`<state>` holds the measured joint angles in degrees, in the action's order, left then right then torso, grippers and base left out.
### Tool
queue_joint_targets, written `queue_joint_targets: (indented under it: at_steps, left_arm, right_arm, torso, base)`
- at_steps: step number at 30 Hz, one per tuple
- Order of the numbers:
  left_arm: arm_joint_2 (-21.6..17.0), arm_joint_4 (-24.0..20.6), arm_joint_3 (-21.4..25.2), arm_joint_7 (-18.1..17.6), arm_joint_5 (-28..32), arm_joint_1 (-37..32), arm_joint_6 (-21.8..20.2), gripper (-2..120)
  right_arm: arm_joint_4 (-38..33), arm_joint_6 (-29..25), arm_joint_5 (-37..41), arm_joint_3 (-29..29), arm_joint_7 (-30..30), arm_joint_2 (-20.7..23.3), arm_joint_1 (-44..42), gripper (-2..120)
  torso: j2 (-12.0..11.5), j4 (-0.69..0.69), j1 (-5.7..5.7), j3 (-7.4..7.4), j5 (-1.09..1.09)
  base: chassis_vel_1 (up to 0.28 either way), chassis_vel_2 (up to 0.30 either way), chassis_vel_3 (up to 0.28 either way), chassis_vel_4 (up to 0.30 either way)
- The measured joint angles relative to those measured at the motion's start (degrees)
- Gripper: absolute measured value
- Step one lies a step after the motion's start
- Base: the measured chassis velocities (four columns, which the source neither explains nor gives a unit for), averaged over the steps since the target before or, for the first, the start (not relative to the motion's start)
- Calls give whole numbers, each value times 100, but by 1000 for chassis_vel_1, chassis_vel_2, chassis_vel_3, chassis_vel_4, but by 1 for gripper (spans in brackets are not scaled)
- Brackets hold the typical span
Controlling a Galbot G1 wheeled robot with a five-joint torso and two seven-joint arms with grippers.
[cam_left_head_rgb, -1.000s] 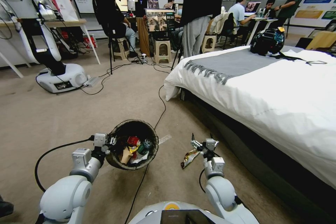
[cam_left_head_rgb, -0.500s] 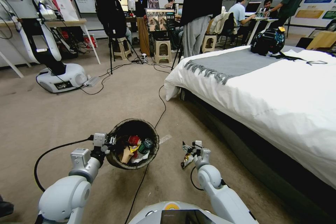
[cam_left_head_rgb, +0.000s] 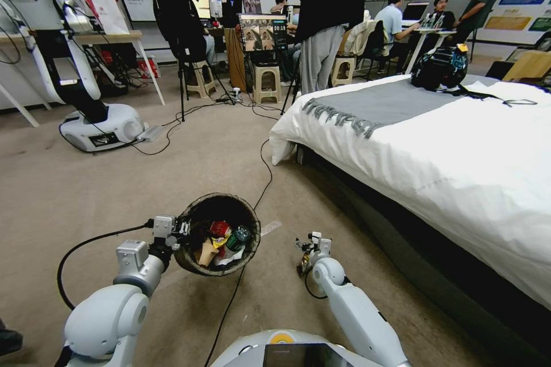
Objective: Pick up the trash bin, then pick up the garbage from the floor and place it into the trash bin.
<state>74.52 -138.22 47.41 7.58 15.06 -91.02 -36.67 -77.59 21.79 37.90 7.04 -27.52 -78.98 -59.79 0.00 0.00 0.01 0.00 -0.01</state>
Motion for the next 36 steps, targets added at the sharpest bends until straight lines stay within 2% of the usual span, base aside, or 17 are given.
queue_joint_targets:
  at_steps: [10,21,26,28,36]
  left_arm:
    - [44,-12,-24,0,-10,-11,0,6]
    - [68,-35,-72,2,-32,0,0,6]
    - [73,-35,-67,2,-33,-4,0,6]
    - [80,-35,-67,2,-32,-1,1,6]
    - [79,-18,-67,2,-31,8,5,6]
  right_arm:
    - [76,-60,-19,-3,-747,-82,-11,100]
    - [302,-186,-26,6,-746,-98,23,100]
    - [505,-230,157,24,-680,-168,119,100]
    - [753,-296,467,43,-683,-268,219,100]
    - [944,-315,689,61,-640,-364,303,100]
  torso:
    - [0,0,0,0,1]
    - [0,0,-1,-1,1]
    - [0,0,-1,-1,1]
    - [0,0,-1,0,1]
    - [0,0,-1,0,0]
  base:
    - [0,0,0,0]
    - [0,0,0,0]
    - [0,0,0,0]
    - [0,0,0,0]
    - [0,0,0,0]
